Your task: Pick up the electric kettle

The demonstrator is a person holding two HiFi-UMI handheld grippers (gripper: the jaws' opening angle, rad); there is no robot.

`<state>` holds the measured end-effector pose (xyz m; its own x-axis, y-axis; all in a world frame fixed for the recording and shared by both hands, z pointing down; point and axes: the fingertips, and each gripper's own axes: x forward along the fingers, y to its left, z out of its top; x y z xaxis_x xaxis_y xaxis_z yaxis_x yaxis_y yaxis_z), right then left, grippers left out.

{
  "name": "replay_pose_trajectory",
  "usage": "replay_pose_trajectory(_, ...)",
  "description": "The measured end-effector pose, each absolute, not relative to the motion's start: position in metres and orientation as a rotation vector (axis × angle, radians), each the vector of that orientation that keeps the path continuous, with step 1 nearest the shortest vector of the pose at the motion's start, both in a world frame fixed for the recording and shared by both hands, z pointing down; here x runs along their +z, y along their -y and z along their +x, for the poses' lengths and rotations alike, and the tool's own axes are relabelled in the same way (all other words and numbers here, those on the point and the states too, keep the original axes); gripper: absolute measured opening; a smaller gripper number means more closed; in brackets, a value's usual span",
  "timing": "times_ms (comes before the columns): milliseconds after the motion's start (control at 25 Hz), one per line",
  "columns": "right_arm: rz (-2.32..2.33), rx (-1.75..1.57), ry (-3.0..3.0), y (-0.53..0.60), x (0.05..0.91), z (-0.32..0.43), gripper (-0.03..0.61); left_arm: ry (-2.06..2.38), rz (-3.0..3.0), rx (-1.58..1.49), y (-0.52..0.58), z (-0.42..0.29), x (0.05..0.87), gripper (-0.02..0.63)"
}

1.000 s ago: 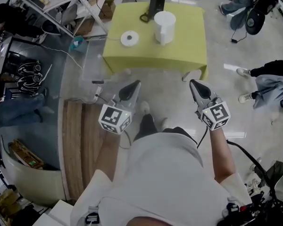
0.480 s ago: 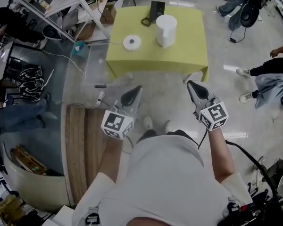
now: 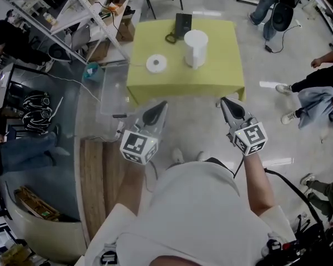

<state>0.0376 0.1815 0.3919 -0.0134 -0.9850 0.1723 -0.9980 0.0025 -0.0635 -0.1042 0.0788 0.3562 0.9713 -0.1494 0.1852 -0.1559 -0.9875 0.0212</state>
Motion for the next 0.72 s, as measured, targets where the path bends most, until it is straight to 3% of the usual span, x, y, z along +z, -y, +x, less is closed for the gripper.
replay_pose_trajectory(720,2.17,0.267,2.159,-0.164,0.384,0.038,0.003,0.165,3.072,0.273,-0.064,-0.089,0.356,0.003)
